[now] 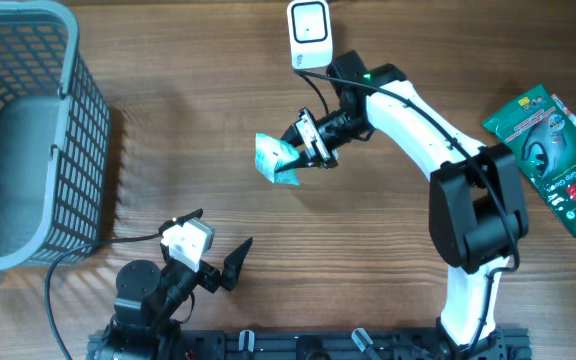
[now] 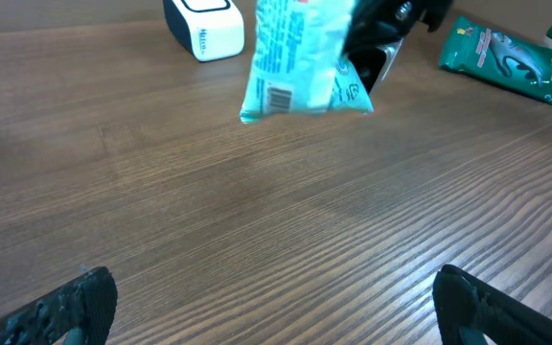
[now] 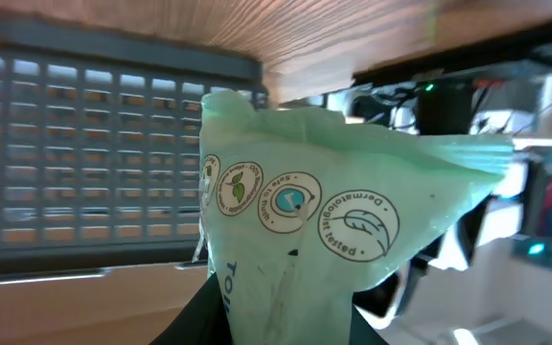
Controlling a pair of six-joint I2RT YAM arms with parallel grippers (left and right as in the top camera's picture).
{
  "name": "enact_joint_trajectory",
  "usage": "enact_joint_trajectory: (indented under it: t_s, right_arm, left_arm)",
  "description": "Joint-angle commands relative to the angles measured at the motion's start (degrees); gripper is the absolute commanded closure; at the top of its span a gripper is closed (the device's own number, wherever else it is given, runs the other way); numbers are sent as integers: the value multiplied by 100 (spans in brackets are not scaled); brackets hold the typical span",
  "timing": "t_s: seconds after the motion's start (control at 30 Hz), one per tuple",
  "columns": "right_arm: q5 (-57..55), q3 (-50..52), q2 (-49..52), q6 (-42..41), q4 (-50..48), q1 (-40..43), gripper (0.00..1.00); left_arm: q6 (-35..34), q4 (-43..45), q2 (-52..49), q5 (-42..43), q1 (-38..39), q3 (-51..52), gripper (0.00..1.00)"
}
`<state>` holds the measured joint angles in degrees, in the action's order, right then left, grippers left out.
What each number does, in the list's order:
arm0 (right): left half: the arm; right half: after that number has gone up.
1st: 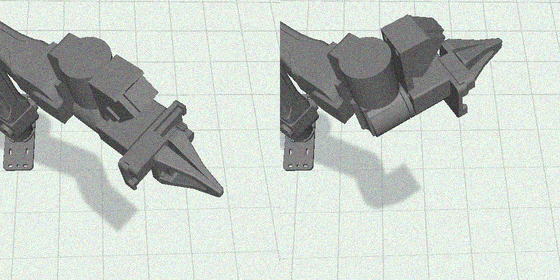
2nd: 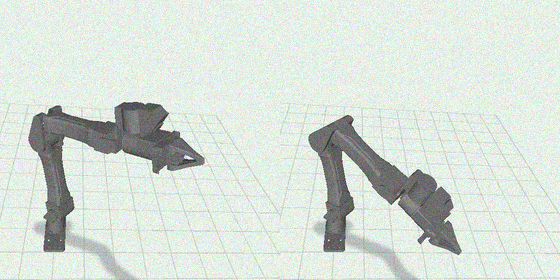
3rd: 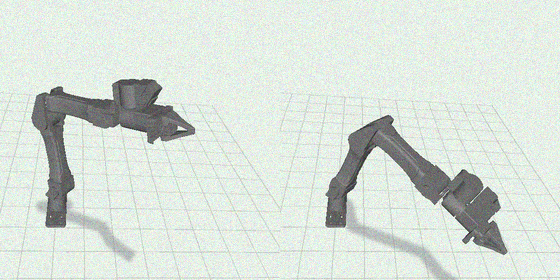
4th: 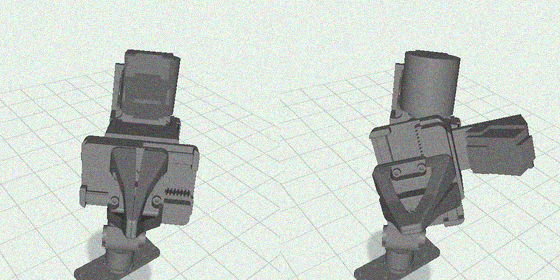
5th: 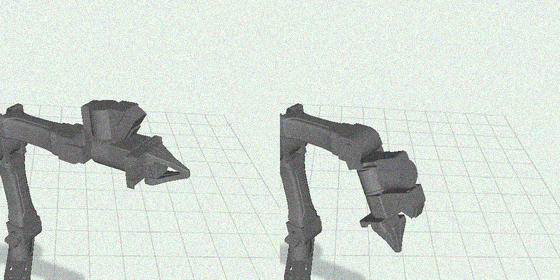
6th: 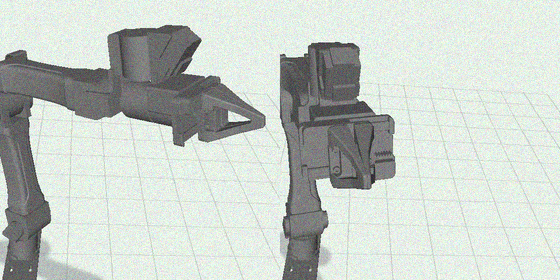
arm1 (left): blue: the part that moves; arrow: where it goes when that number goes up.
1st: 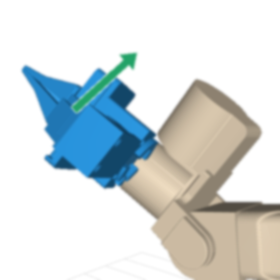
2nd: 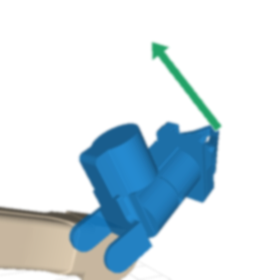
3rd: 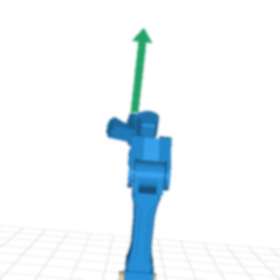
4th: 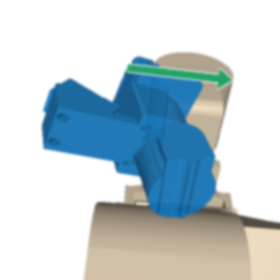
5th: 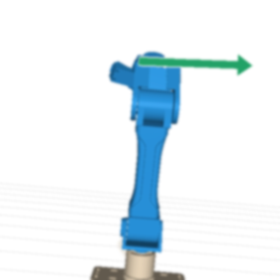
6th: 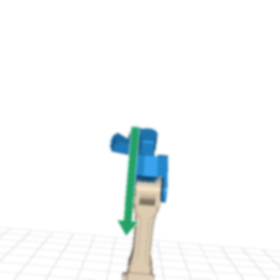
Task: Scan the item barcode
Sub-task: 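Carry the wipes pack to the scanner and hold its barcode there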
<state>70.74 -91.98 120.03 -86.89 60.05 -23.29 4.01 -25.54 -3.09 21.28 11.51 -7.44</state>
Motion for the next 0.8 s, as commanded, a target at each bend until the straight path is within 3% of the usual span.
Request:
enact_joint_trajectory:
  t_s: [0.0,0.17,0.43,0.57,0.7,0.77]
  right_arm:
    - [479,-83,20,-745,-48,33,96]
    - [1392,-83,20,-317,-48,35,96]
    - [1351,-79,22,-2415,-319,791,96]
    - [1207,-52,22,-2590,-127,1141,96]
    - [1163,-52,22,-1989,-146,1235,96]
    - [1165,-52,22,-76,-789,1235,96]
  left_arm:
    - [7,-22,35,7,-22,-7,0]
    - [9,-22,35,7,-22,-7,0]
    - [9,-22,35,7,-22,-7,0]
    - [9,-22,35,7,-22,-7,0]
    - [9,-22,35,7,-22,-7,0]
    - [9,-22,35,7,-22,-7,0]
